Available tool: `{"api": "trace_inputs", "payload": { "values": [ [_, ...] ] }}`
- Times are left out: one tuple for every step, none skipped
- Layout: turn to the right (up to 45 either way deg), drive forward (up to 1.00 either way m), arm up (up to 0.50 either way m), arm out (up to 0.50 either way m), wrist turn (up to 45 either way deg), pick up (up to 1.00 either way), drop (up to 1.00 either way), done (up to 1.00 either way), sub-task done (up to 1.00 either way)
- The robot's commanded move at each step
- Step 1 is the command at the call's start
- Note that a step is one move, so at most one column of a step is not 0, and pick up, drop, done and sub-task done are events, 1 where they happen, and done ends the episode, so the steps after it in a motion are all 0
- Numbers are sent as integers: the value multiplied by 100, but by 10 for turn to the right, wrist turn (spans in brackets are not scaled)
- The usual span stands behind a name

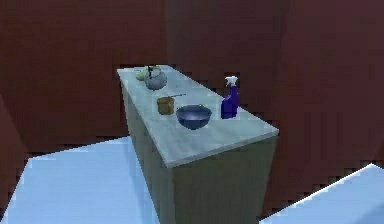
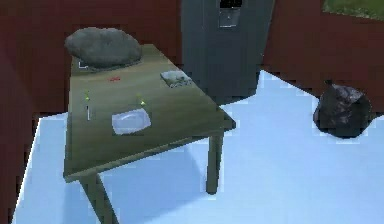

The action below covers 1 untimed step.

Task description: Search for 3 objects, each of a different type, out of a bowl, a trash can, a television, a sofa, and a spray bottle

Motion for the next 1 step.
{"api": "trace_inputs", "payload": {
  "values": [
    [0, 0, 0, 0, 0, 0, 0, 0, 100]
  ]
}}
